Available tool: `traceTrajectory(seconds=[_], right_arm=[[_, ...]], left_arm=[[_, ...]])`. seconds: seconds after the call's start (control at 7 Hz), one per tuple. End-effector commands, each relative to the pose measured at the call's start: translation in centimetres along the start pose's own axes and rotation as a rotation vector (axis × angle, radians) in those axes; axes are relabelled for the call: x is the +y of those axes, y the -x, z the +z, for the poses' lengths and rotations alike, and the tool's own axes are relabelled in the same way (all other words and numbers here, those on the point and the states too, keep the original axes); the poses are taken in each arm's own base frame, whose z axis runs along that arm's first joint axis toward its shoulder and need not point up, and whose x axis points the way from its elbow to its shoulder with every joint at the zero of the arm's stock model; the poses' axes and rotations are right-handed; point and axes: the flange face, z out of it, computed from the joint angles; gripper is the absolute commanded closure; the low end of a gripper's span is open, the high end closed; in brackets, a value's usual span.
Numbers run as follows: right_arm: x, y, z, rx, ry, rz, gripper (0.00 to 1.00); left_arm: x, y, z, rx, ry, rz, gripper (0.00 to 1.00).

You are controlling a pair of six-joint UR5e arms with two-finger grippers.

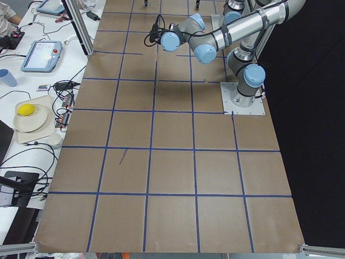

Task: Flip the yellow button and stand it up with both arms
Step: 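Carry the button toward the table center while the right gripper approaches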

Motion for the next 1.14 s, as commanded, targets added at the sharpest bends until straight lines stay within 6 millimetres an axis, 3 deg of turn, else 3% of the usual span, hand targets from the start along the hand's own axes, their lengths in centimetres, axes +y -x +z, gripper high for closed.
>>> traceTrajectory(seconds=[0.0,0.43,0.86,1.0], right_arm=[[1.6,1.4,-0.2,-0.164,0.157,0.177,0.00],[3.9,2.7,-1.1,-0.287,0.287,0.217,0.01],[7.1,3.6,1.4,-0.237,0.341,0.245,0.02],[7.3,3.7,1.4,-0.232,0.342,0.259,0.02]], left_arm=[[0.6,-7.1,5.1,0.243,-0.040,-0.146,0.90],[0.6,-8.8,7.6,0.402,-0.062,-0.178,0.91],[0.1,-9.2,7.5,0.459,-0.096,-0.184,0.91],[0.1,-9.1,7.6,0.459,-0.095,-0.188,0.91]])
